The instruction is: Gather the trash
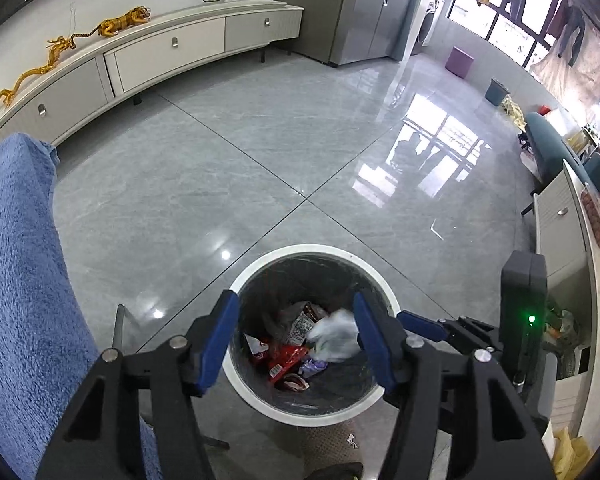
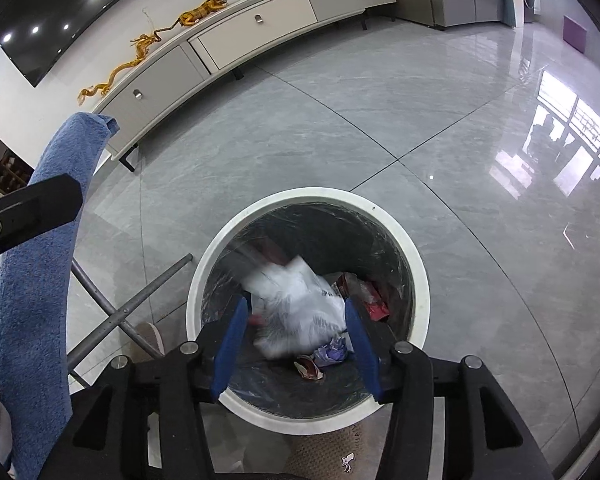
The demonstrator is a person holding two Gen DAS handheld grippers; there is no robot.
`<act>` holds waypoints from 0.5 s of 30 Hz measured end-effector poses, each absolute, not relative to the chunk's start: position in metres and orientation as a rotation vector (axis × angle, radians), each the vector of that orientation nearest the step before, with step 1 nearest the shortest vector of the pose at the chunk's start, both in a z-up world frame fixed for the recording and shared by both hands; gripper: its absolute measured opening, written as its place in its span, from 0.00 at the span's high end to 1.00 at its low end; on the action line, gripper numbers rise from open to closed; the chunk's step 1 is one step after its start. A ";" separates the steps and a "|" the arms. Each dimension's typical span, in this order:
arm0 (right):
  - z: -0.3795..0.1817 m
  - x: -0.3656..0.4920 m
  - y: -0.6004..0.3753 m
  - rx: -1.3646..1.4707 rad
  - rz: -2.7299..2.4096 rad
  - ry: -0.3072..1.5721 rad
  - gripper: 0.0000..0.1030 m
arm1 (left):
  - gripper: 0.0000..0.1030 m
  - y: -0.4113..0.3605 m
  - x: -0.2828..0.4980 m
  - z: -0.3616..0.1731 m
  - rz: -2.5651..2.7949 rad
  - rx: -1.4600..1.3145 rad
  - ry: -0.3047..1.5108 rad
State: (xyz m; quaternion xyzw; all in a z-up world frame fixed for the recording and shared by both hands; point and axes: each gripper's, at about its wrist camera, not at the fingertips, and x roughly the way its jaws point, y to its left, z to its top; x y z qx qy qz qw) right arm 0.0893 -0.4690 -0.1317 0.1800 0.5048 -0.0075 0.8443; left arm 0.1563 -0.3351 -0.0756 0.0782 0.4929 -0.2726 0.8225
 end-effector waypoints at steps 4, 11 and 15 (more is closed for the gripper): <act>-0.129 0.087 -0.469 0.379 -0.027 1.065 0.50 | 0.44 -0.328 0.155 -0.070 -0.587 0.146 1.041; -0.116 0.080 -0.467 0.377 -0.040 1.044 0.49 | 0.40 -0.314 0.150 -0.049 -0.574 0.133 0.988; -0.101 0.074 -0.462 0.367 -0.043 1.019 0.49 | 0.37 -0.298 0.143 -0.036 -0.546 0.116 0.948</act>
